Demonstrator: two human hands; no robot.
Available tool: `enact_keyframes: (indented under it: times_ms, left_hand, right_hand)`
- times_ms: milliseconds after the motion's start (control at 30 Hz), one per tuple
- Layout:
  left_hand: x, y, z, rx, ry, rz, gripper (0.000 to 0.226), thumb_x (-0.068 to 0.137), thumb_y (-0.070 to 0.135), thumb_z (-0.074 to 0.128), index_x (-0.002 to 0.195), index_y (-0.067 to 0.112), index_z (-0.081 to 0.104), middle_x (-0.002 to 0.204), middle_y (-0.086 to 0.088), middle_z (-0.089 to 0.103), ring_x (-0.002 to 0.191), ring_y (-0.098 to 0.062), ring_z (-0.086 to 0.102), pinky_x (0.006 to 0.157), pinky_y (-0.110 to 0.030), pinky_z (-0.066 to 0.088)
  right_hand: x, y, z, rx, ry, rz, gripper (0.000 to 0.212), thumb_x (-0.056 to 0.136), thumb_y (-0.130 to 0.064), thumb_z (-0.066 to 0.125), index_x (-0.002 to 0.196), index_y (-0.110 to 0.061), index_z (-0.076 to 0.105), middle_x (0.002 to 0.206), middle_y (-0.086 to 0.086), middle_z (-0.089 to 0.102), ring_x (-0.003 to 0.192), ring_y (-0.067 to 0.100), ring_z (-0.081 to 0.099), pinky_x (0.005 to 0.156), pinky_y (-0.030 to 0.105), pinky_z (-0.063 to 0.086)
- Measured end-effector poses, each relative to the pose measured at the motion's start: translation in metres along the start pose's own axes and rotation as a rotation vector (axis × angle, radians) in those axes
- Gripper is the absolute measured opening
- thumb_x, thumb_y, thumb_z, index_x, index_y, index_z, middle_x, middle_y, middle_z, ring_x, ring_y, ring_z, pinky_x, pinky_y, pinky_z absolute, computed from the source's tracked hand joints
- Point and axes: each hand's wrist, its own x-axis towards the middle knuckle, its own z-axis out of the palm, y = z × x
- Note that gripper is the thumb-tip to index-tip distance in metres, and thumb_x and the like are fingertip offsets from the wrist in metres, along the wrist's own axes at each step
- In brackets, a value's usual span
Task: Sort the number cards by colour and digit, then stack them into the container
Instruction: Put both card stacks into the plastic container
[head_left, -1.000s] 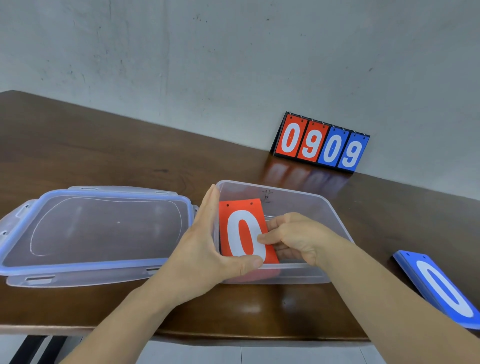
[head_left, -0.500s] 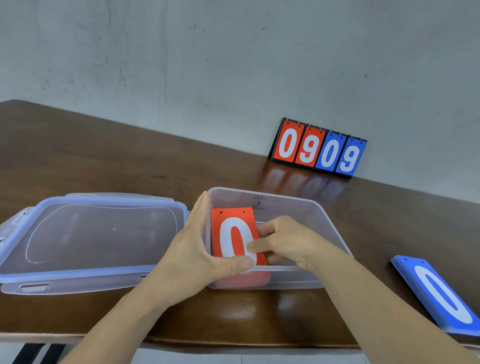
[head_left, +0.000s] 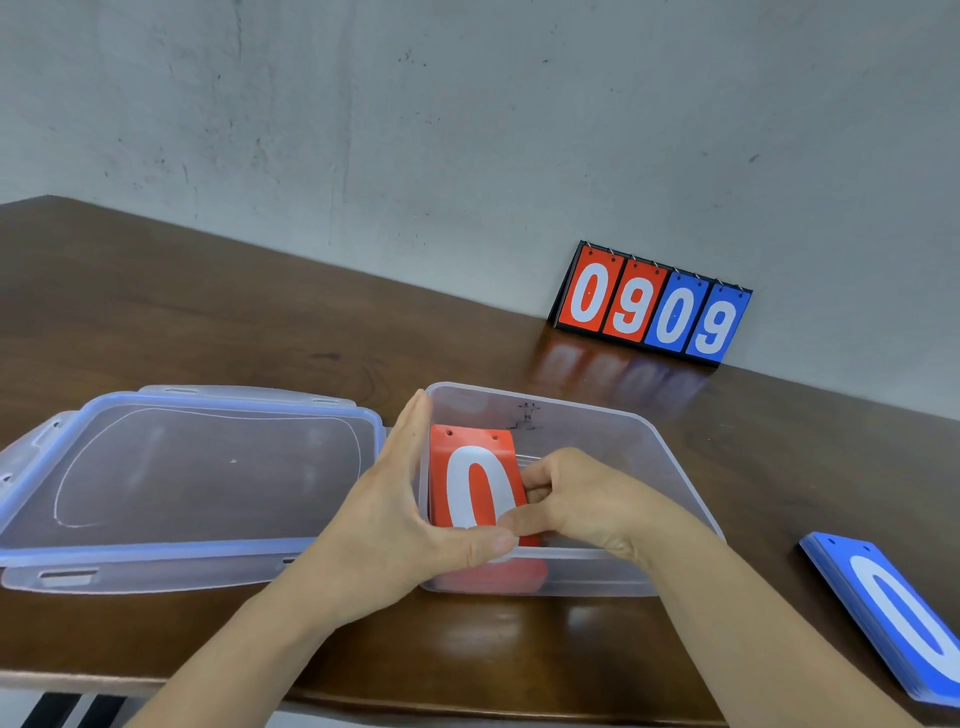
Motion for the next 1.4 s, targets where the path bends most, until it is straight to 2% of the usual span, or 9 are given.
enact_keyframes:
  times_ms: [267,367,433,633,800,967,1200,1333,1400]
  left_hand:
    - [-0.003,0.009,-0.001,-0.022,0.000,-0.031,0.094,0.057,0.049,0.084,0.128,0.062,0.023,0.120,0.034,0.050,0.109,0.009,0.054,0.068,-0.010,0.052]
    - [-0.004,0.018,-0.002,-0.030,0.005,-0.060,0.076,0.066,0.033,0.084,0.111,0.060,0.030,0.094,0.055,0.048,0.094,0.027,0.051,0.059,-0.003,0.046]
    - [-0.004,0.025,-0.004,-0.008,-0.004,-0.094,0.077,0.070,0.031,0.082,0.113,0.060,0.025,0.081,0.063,0.040,0.084,0.035,0.046,0.059,-0.002,0.045]
    - [-0.017,0.056,0.001,0.214,0.172,-0.056,0.109,0.061,0.057,0.073,0.150,0.046,0.009,0.155,0.027,0.016,0.143,-0.008,0.024,0.108,-0.034,0.035]
    - [-0.022,0.095,0.047,0.141,0.185,0.153,0.103,0.056,0.064,0.068,0.148,0.045,0.025,0.148,0.030,0.029,0.135,0.003,0.032,0.108,-0.026,0.031]
    - [-0.010,0.114,0.159,0.058,-0.069,0.169,0.088,0.072,0.055,0.067,0.149,0.037,0.029,0.148,0.025,0.035,0.133,0.005,0.034,0.106,-0.021,0.033]
    - [0.043,0.086,0.316,0.131,-0.176,-0.103,0.066,0.094,0.034,0.059,0.149,0.010,0.031,0.147,-0.003,0.046,0.132,-0.015,0.045,0.107,-0.028,0.037]
    - [0.062,0.080,0.359,0.444,-0.148,-0.168,0.022,0.096,0.040,0.050,0.108,0.022,0.047,0.129,-0.001,0.059,0.120,-0.022,0.050,0.089,-0.036,0.037]
    - [0.066,0.076,0.373,0.521,-0.109,-0.133,0.023,0.094,0.041,0.052,0.097,0.018,0.050,0.119,0.003,0.063,0.114,-0.021,0.051,0.080,-0.034,0.031]
  right_hand:
    - [-0.001,0.002,-0.002,-0.017,-0.003,-0.003,0.036,0.083,-0.029,0.075,0.116,-0.015,0.068,0.105,-0.006,0.072,0.094,0.015,0.070,0.087,0.028,0.055]
    - [-0.005,0.001,-0.011,-0.075,0.078,-0.009,0.045,0.081,-0.037,0.075,0.112,-0.006,0.067,0.095,-0.001,0.068,0.086,0.014,0.065,0.091,0.042,0.054]
    - [-0.017,-0.001,-0.023,-0.035,0.170,-0.033,0.048,0.083,-0.035,0.074,0.122,-0.010,0.062,0.112,-0.001,0.064,0.101,0.013,0.061,0.097,0.039,0.051]
    - [-0.075,0.026,-0.071,0.169,0.435,-0.095,0.034,0.087,-0.029,0.069,0.120,-0.023,0.065,0.116,-0.007,0.063,0.109,0.014,0.060,0.099,0.032,0.046]
    - [-0.118,0.090,-0.104,0.250,0.605,-0.025,0.032,0.086,-0.026,0.071,0.118,-0.020,0.067,0.111,-0.002,0.067,0.105,0.014,0.062,0.101,0.034,0.047]
    - [-0.148,0.174,-0.134,0.281,0.758,0.101,0.040,0.088,-0.024,0.069,0.127,-0.014,0.061,0.112,0.000,0.064,0.095,0.010,0.058,0.074,0.018,0.041]
    - [-0.144,0.276,-0.153,0.304,0.738,0.328,0.062,0.093,-0.024,0.063,0.146,-0.004,0.038,0.143,0.012,0.049,0.130,0.025,0.047,0.100,0.031,0.038]
    - [-0.129,0.297,-0.150,0.321,0.687,0.353,0.059,0.090,-0.021,0.066,0.137,0.007,0.043,0.135,0.019,0.054,0.126,0.032,0.050,0.104,0.040,0.042]
    - [-0.125,0.300,-0.143,0.283,0.735,0.345,0.051,0.088,-0.017,0.067,0.127,0.010,0.049,0.127,0.023,0.058,0.119,0.036,0.054,0.101,0.047,0.045]
